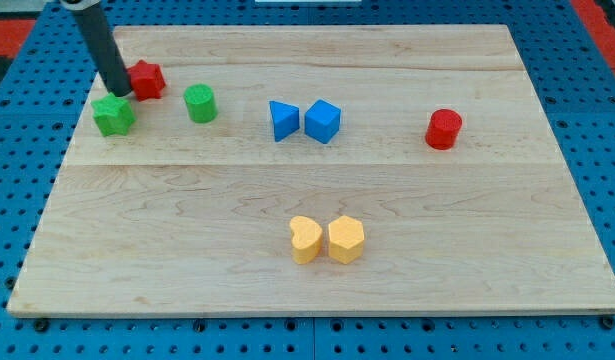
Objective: Push the red star to the left of the red circle
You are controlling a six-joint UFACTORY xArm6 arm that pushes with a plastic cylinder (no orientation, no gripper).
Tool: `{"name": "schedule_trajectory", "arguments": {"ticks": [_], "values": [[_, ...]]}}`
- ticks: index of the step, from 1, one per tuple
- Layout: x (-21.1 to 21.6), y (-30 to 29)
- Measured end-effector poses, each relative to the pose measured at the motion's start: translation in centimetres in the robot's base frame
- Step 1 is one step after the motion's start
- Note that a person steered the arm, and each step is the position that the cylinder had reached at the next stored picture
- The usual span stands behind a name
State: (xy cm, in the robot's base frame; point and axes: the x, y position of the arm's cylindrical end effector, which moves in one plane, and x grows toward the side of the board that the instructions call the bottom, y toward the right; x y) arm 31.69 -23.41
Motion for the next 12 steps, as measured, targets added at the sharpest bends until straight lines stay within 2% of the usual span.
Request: {"name": "schedule_trajectory", "arguments": {"ticks": [2, 6, 7, 10, 11, 12], "values": [[-2.0, 2.6], [-3.1, 6.7], [-3.1, 8.9], [-3.1, 20.0], [-3.1, 15.9], [-3.5, 9.4]]}}
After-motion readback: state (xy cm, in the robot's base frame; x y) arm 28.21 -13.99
